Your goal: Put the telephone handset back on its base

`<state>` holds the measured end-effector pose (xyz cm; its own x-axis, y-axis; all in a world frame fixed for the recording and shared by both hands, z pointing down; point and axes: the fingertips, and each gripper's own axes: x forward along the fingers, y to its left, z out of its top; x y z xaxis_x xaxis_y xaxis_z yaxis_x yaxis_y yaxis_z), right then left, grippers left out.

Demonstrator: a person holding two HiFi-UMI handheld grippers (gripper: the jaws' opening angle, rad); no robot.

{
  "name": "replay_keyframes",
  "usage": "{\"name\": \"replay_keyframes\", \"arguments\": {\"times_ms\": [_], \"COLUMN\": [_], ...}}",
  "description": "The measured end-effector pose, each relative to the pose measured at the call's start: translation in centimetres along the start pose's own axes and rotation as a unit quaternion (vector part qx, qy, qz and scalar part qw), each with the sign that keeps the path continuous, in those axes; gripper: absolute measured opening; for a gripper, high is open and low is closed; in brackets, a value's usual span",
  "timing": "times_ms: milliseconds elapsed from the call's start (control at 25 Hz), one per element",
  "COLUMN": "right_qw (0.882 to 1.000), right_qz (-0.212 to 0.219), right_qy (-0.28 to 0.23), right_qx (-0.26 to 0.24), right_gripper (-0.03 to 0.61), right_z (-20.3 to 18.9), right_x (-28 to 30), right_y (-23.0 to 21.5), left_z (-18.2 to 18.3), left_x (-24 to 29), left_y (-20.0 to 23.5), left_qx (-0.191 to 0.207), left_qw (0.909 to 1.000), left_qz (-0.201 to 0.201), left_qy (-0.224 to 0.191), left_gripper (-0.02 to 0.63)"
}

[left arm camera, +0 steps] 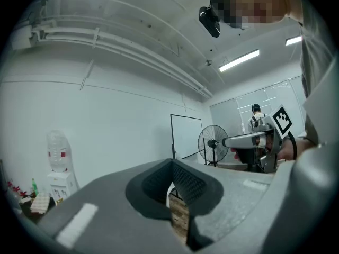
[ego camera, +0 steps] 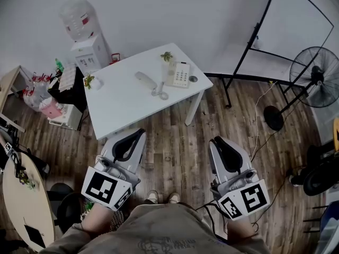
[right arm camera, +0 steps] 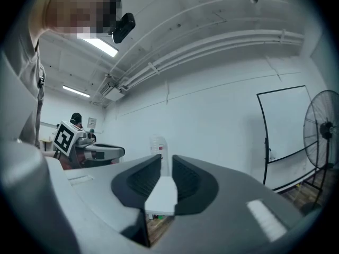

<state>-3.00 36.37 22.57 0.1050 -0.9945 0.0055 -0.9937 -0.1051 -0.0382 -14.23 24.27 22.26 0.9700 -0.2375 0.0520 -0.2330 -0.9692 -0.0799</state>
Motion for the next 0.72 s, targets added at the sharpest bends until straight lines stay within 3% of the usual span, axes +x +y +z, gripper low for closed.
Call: {"name": "replay_keyframes", "arguments": {"times_ms": [80,120,480,720], "right_qw": [1.000,1.000,1.000,0.999], "right_qz": [-0.002,-0.002,0.020,0.029], "right_qy": [-0.001,-0.003,0.005,0.024], "right_qx": [-0.003,-0.003,-0.006,-0.009], "right_gripper": [0.207,0.219,0.235,0.236], "right_z": [-0.1,-0.1,-1.1,-2.6], "right_x": [-0.2,-0.3,-0.4,1.9], "right_y": [-0.7,-1.1,-2.3,-2.8], "left_z": [0.0,0.0,-1.5,-2.3], "left_x": [0.2,0.2,0.7,1.7], "left_y": [-0.3,-0.4,-1.2,1.0], "left_qx": [0.002,0.002,-0.006,-0.011], "left_qw": [1.0000,0.9999,0.9993,0.9987], "left_qz": [0.007,0.011,0.035,0.048], "left_qy": [-0.001,-0.002,0.009,0.007], "left_gripper": [0.000,0.000,0.000,0.000]}}
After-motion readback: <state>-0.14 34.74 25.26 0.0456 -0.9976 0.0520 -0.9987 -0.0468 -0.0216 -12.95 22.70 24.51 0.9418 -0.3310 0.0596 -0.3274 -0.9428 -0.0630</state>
